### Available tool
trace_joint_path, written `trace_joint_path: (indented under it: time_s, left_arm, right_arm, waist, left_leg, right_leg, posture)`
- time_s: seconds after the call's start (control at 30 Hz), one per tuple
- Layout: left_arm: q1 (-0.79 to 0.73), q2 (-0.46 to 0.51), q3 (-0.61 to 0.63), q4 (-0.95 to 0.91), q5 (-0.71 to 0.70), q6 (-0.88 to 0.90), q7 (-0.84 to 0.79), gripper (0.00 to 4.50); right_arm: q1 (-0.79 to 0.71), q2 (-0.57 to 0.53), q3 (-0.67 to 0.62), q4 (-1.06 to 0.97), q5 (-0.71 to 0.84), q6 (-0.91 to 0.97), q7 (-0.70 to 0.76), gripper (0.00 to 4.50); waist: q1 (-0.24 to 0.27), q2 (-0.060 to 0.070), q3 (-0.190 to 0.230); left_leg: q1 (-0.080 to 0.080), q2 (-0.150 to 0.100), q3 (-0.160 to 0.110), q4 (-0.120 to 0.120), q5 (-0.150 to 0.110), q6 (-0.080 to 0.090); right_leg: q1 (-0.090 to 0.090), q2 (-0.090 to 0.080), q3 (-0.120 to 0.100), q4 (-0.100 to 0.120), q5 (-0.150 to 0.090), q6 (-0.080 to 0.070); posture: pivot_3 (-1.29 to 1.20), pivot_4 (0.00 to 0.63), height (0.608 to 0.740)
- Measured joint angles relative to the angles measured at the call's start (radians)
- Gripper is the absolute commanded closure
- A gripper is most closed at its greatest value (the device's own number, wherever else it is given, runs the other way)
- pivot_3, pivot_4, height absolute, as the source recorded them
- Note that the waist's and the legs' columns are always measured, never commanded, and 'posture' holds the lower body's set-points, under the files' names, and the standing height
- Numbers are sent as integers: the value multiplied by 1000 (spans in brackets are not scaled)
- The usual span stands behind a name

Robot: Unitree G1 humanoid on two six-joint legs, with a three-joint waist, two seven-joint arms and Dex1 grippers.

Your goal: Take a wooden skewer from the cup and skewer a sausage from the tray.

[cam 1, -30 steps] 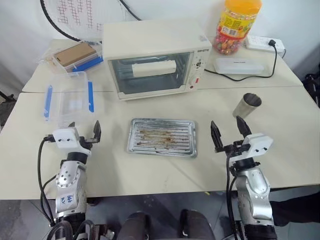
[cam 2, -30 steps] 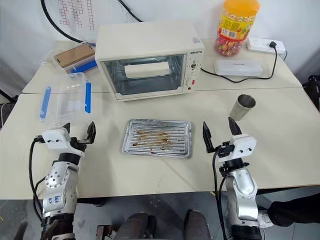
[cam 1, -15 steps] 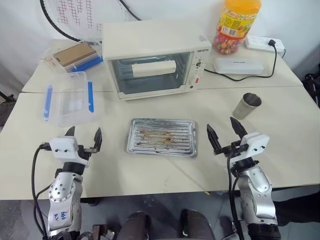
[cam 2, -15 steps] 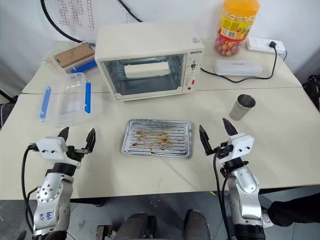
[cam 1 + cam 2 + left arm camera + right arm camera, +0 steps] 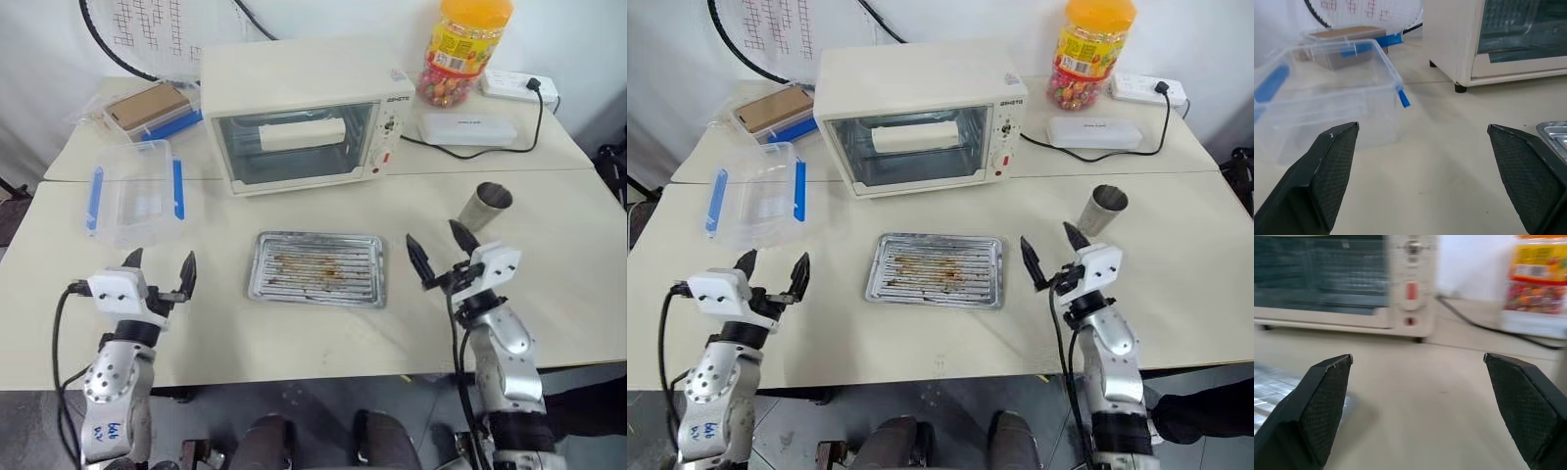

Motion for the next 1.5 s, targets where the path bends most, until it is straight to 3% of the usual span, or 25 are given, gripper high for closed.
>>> trace_joint_path:
  time_s: [0.47,1.5]
  left_arm:
    - [-61,-43,-45,28,87,8,73,25]
    - [-213,-68,-84,212,118,-37,84,25]
  right_arm:
    - [-72,15,21,114,-2,-21,30,0]
    - [-26,27,19,95,-23,-58,15,0]
  waist:
    - [1,0,0]
    - [1,0,0]
  left_leg:
    - [-1,0,0,1,0,0]
    - [-1,0,0,1,0,0]
  right_leg:
    - [0,0,0,0,0,0]
    - [0,0,0,0,0,0]
  posture:
    - [0,150,740]
    - [0,150,740]
